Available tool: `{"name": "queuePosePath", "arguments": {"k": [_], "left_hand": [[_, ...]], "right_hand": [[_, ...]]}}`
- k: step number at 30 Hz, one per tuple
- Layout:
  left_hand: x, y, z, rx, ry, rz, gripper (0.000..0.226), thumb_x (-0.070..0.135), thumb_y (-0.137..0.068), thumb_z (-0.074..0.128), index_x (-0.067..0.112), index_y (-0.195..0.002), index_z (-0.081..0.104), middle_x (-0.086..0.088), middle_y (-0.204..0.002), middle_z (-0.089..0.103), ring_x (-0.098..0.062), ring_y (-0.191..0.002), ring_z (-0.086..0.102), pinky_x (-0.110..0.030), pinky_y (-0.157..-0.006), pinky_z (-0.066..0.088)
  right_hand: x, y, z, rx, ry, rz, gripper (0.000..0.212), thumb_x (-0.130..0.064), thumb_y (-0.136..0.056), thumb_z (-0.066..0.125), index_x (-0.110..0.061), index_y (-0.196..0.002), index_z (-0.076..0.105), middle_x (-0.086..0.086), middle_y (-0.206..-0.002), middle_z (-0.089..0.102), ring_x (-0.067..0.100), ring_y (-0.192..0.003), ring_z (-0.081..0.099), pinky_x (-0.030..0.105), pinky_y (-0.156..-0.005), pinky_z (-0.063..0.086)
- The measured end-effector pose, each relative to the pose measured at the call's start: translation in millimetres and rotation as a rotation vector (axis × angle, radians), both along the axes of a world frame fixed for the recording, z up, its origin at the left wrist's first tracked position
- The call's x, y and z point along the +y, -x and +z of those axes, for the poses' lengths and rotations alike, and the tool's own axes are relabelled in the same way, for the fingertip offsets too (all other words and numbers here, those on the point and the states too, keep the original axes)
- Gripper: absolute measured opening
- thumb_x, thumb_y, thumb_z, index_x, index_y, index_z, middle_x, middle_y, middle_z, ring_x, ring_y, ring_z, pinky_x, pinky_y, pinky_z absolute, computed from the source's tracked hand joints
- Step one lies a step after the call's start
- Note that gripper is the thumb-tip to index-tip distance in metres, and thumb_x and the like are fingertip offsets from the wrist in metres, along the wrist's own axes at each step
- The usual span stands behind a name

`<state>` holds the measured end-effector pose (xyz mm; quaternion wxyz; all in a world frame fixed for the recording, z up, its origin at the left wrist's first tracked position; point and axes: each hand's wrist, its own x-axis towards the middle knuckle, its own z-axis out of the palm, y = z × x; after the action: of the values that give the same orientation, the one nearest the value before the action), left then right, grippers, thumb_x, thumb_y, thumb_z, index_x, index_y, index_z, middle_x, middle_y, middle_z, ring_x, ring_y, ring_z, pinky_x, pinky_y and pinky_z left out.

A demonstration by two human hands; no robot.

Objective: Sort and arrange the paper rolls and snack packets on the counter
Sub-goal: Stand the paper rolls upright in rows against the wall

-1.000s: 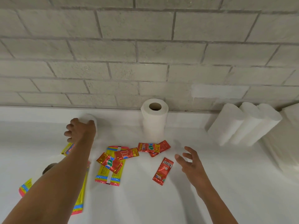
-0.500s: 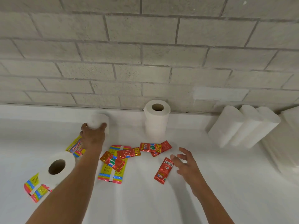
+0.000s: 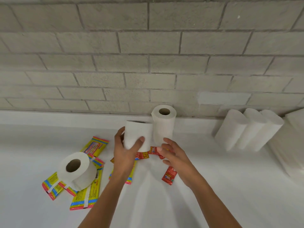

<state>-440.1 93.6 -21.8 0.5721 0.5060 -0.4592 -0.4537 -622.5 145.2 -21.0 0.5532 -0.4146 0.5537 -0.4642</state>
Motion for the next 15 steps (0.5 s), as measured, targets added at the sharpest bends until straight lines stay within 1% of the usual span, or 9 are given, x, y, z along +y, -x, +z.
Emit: {"name": "queuePosePath", "arguments": {"k": [1, 3, 6, 8, 10, 13, 15], "left_hand": [[8, 2, 1, -0.020, 0.017, -0.043, 0.070, 0.040, -0.071, 0.086, 0.045, -0.129, 0.047, 0.019, -0.123, 0.062, -0.002, -0.109, 0.064, -0.031, -0.087, 0.057], [22, 7, 2, -0.067, 0.052, -0.118, 0.077, 0.046, -0.069, 0.086, 0.044, -0.133, 0.045, 0.022, -0.124, 0.060, -0.002, -0.112, 0.062, -0.029, -0.085, 0.057], [37, 14, -1, -0.099, 0.075, -0.200, 0.083, 0.051, -0.067, 0.087, 0.044, -0.137, 0.043, 0.018, -0.129, 0.059, -0.006, -0.116, 0.061, -0.031, -0.085, 0.057], [44, 18, -5, -0.115, 0.086, -0.239, 0.083, 0.049, -0.068, 0.087, 0.042, -0.138, 0.043, 0.016, -0.130, 0.059, -0.007, -0.117, 0.061, -0.032, -0.084, 0.058], [49, 22, -7, -0.126, 0.083, -0.278, 0.082, 0.047, -0.070, 0.087, 0.042, -0.139, 0.044, 0.017, -0.130, 0.059, -0.007, -0.117, 0.060, -0.027, -0.082, 0.058], [53, 24, -8, -0.195, 0.078, -0.314, 0.078, 0.045, -0.071, 0.086, 0.049, -0.136, 0.044, 0.023, -0.128, 0.057, -0.001, -0.116, 0.058, -0.017, -0.078, 0.055], [53, 23, -8, -0.267, 0.081, -0.350, 0.073, 0.041, -0.074, 0.084, 0.052, -0.134, 0.044, 0.027, -0.128, 0.056, 0.001, -0.117, 0.057, -0.019, -0.081, 0.055]], "right_hand": [[0, -2, 4, -0.022, 0.015, 0.022, 0.082, -0.066, -0.066, 0.078, -0.043, -0.138, 0.047, -0.012, -0.133, 0.056, 0.007, -0.119, 0.060, 0.035, -0.103, 0.050], [0, -2, 12, -0.044, 0.049, 0.060, 0.083, -0.064, -0.067, 0.080, -0.044, -0.140, 0.045, -0.011, -0.135, 0.057, 0.008, -0.120, 0.060, 0.038, -0.105, 0.048], [2, -1, 19, -0.033, 0.120, 0.116, 0.070, -0.053, -0.074, 0.080, -0.042, -0.136, 0.050, -0.010, -0.130, 0.063, 0.011, -0.119, 0.062, 0.039, -0.102, 0.051], [4, 1, 20, -0.065, 0.139, 0.118, 0.063, -0.043, -0.076, 0.082, -0.037, -0.133, 0.054, -0.006, -0.128, 0.065, 0.016, -0.119, 0.062, 0.042, -0.101, 0.052], [7, 4, 18, -0.091, 0.156, 0.118, 0.058, -0.035, -0.078, 0.083, -0.034, -0.130, 0.057, -0.002, -0.126, 0.067, 0.019, -0.118, 0.063, 0.041, -0.098, 0.054], [11, 9, 11, -0.075, 0.165, 0.079, 0.058, -0.030, -0.075, 0.086, -0.034, -0.126, 0.058, -0.003, -0.123, 0.068, 0.017, -0.115, 0.065, 0.036, -0.092, 0.057], [11, 16, 6, -0.062, 0.164, 0.032, 0.064, -0.029, -0.072, 0.087, -0.034, -0.127, 0.057, -0.005, -0.123, 0.068, 0.015, -0.113, 0.065, 0.036, -0.091, 0.057]]}}
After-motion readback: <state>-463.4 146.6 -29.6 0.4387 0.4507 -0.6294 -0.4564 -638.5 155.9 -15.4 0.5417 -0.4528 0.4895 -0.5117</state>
